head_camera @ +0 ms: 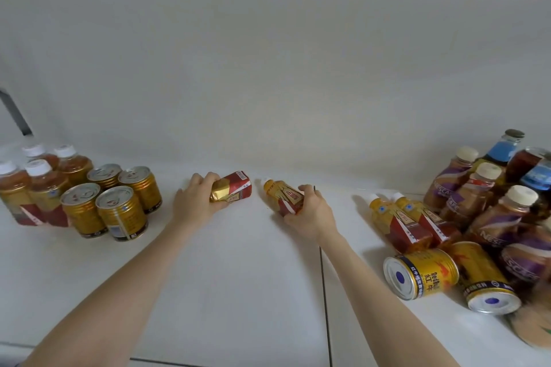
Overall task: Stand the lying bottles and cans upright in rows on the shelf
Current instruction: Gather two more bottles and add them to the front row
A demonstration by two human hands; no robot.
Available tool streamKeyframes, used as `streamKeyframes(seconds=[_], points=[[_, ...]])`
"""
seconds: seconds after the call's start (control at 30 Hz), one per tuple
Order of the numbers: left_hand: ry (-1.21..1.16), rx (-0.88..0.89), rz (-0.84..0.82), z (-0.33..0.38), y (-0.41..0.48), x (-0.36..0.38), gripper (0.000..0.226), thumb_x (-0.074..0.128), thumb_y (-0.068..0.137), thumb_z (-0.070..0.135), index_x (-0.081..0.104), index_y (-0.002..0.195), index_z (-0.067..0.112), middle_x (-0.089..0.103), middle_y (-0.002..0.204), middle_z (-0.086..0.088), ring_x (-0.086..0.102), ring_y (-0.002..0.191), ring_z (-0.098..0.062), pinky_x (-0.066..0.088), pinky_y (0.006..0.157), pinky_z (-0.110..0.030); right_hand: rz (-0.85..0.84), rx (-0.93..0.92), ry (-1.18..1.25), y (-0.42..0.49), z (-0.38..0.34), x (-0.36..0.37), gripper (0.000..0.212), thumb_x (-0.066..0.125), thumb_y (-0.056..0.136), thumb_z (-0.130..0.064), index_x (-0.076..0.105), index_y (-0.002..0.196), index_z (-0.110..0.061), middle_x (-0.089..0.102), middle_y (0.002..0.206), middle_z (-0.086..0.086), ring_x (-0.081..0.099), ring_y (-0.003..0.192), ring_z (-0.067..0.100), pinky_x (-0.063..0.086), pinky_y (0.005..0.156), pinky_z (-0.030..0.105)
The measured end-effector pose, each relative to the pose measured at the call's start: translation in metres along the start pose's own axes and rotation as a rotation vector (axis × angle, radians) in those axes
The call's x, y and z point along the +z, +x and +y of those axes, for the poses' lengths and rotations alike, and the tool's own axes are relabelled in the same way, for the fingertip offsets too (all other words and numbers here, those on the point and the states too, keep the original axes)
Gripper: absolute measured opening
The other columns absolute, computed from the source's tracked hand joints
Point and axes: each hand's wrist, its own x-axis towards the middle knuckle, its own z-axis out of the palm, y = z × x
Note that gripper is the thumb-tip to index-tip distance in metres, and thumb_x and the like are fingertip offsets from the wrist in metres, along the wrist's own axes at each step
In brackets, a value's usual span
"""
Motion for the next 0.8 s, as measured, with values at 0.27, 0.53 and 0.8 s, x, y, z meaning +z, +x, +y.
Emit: streamKeyframes(seconds=[0.27, 0.53, 0.8], points=[[-0.333, -0.003, -0.032, 0.013, -0.024, -0.041, 0.085, 0.09, 0.049, 0.042, 0.045, 0.12, 0.033, 0.064, 0.105, 0.008, 0.057, 0.099, -0.018, 0.048, 0.082, -0.038, -0.017, 0.174, -0.013, -0.028, -0.003, -0.004, 0.059, 0.075, 0.059, -0.045, 0.057, 0.106, -0.014, 0.047, 0.099, 0.001, 0.051, 0.072, 0.019, 0.041, 0.063, 0.027], [-0.513, 0.072, -0.249, 0.035, -0.06, -0.07, 0.1, 0.09, 0.043, 0.024, 0.037, 0.125, 0.046, 0.063, 0.108, 0.005, 0.059, 0.103, -0.015, 0.053, 0.088, -0.035, 0.04, 0.178, 0.387, -0.078, 0.0, -0.007, 0.073, 0.073, 0.048, -0.033, 0.052, 0.117, -0.019, 0.06, 0.102, -0.005, 0.058, 0.086, 0.012, 0.047, 0.071, 0.025], [-0.697, -0.016, -0.276, 0.044, -0.082, -0.053, 0.089, 0.087, 0.042, 0.023, 0.049, 0.119, 0.043, 0.061, 0.116, 0.007, 0.06, 0.105, -0.015, 0.055, 0.089, -0.04, 0.02, 0.091, 0.465, -0.109, 0.021, -0.017, 0.064, 0.086, 0.058, -0.024, 0.048, 0.11, -0.025, 0.06, 0.094, -0.012, 0.06, 0.08, 0.0, 0.045, 0.061, 0.007]])
